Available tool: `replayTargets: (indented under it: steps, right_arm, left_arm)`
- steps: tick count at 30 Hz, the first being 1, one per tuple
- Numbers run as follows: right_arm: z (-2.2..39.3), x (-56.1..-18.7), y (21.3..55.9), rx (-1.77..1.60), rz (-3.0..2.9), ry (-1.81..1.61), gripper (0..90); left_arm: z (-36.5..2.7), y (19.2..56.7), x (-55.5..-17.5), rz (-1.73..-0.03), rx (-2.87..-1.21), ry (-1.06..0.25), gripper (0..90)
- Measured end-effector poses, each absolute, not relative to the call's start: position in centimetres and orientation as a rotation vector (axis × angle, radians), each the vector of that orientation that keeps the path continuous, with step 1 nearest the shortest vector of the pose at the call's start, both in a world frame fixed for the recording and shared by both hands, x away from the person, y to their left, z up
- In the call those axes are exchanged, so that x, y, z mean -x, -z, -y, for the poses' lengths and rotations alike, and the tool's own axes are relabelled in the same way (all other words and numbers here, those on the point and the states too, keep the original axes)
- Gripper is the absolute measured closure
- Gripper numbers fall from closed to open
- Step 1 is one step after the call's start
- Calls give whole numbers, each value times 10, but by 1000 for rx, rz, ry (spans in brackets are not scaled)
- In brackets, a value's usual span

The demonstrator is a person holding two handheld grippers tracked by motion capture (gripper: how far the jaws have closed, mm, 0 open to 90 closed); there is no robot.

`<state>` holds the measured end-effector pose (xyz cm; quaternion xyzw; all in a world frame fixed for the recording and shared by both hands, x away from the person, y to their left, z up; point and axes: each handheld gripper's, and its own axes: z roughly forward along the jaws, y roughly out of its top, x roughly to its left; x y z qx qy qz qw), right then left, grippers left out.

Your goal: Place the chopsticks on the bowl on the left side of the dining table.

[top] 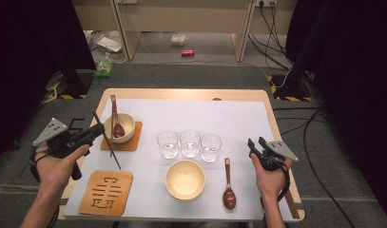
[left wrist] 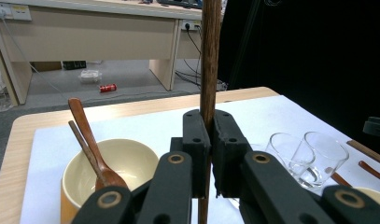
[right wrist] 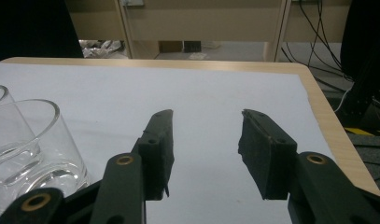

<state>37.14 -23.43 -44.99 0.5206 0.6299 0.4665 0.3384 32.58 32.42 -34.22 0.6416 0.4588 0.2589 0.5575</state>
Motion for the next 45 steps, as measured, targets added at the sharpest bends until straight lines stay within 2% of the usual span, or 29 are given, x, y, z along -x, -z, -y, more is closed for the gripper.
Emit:
replayTargets:
  steps: [15,45]
  right_arm:
    - [239,-371,447,-1377,-1621,-1226,545]
    - [237,-370,446,-1367,-1631,-1226,545]
  left_arm:
    - [-331,344,-314,-1083,-1507,-590,844]
    - [-354,345,-303,-1133,-1506,-643,844]
